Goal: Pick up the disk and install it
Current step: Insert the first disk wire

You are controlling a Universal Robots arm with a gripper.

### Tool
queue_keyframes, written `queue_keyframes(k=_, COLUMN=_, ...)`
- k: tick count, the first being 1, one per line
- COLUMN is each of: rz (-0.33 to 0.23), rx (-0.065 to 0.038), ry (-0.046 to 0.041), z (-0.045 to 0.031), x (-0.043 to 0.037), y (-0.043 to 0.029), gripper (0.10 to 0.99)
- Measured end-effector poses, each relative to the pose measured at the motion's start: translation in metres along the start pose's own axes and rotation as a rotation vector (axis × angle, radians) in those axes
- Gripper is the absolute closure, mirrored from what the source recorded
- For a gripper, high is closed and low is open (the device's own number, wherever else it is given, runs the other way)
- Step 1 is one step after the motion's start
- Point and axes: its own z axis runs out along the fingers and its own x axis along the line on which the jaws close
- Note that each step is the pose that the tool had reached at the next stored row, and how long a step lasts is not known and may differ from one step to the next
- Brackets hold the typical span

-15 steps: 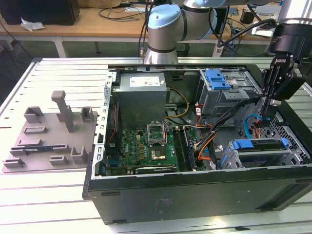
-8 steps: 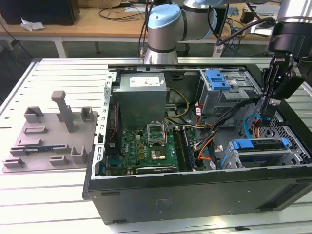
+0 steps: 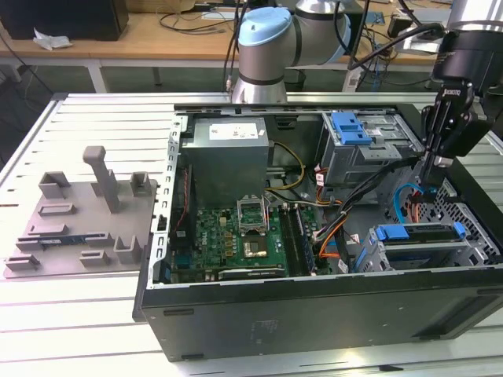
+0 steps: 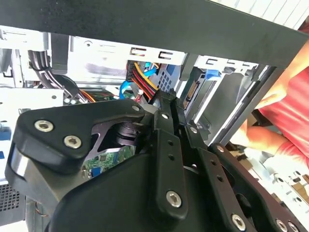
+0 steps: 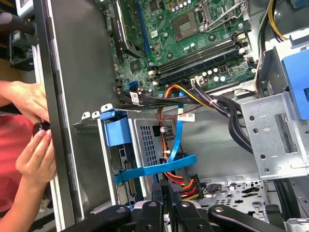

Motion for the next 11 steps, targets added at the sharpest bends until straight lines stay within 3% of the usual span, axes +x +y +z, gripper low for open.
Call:
queue_keyframes(k=4, rz=-0.001, rx=0.000, ry=-0.0277, z=0.0009, x=0.0065, y=-0.0007, gripper=0.918)
queue_keyframes(k=8, rz=-0.002, rx=-0.002, ry=-0.0409, z=0.0094, x=0.0246, y=-0.0015, gripper=0.918)
queue_keyframes(k=10, rz=-0.003, rx=-0.002, ry=-0.0582, z=0.0123, x=0.0330, y=-0.0032, gripper=0.918)
queue_keyframes(k=11, rz=-0.003, rx=-0.001, ry=-0.0620, z=0.0127, x=0.0347, y=-0.0035, gripper=0.918)
